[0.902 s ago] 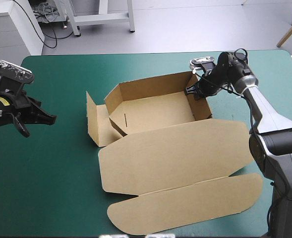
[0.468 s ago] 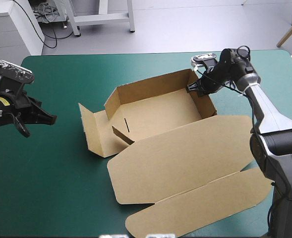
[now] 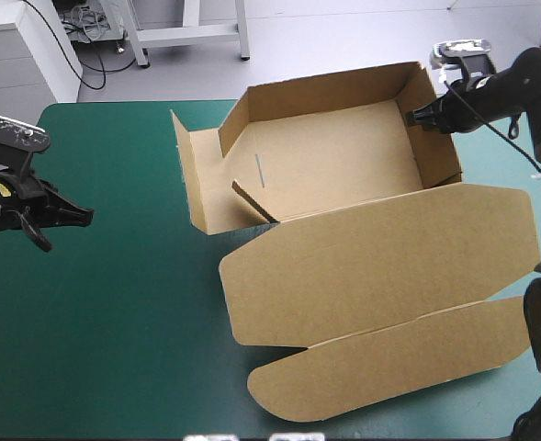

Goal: Fold the box

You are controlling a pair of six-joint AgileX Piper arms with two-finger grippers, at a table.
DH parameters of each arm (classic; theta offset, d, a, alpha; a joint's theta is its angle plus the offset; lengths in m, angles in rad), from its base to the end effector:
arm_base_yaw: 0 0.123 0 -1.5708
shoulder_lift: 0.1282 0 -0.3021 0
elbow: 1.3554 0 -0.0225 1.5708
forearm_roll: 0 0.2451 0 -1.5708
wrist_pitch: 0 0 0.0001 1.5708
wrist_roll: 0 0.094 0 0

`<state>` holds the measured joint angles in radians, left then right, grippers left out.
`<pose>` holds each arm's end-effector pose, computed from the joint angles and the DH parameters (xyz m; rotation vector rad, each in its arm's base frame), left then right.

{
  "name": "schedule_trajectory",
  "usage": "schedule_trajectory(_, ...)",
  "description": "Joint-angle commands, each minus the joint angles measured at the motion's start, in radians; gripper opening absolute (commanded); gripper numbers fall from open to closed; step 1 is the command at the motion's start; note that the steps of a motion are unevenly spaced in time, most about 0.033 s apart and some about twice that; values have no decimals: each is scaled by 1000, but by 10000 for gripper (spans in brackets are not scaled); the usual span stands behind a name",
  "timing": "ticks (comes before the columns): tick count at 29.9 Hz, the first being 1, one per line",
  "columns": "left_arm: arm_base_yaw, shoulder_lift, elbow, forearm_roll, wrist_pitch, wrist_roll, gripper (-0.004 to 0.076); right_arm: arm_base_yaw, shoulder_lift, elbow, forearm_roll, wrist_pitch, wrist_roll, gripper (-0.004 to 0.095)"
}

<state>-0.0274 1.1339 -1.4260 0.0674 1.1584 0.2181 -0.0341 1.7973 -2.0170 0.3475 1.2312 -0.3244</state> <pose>0.1944 0.0005 0.4565 0.2897 2.3364 0.1793 0.3875 0.0170 0.4317 -0.3445 2.4079 0.2977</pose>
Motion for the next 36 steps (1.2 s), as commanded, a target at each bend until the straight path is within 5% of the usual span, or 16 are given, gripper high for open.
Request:
schedule_trajectory(1,0,-20,-22,38,-43,-17,-4,-35,-128,-36,66,-27,-34,-20)
schedule_trajectory(9,0,6,-19,128,1,-64,6,-96,-239,-36,112,-27,-61,-20)
schedule_trajectory(15,111,56,47,-99,-58,3,15,-129,-282,-33,132,-25,-70,-20)
schedule_trajectory(23,361,96,332,-693,-171,488,13,-129,-314,86,235,-25,-108,-20)
schedule_trajectory(27,376,120,477,-913,-299,565,13,-127,-316,128,282,-27,-126,-20)
schedule_trajectory(36,376,186,650,-1371,-243,934,17,-127,-319,135,300,-27,-126,-20)
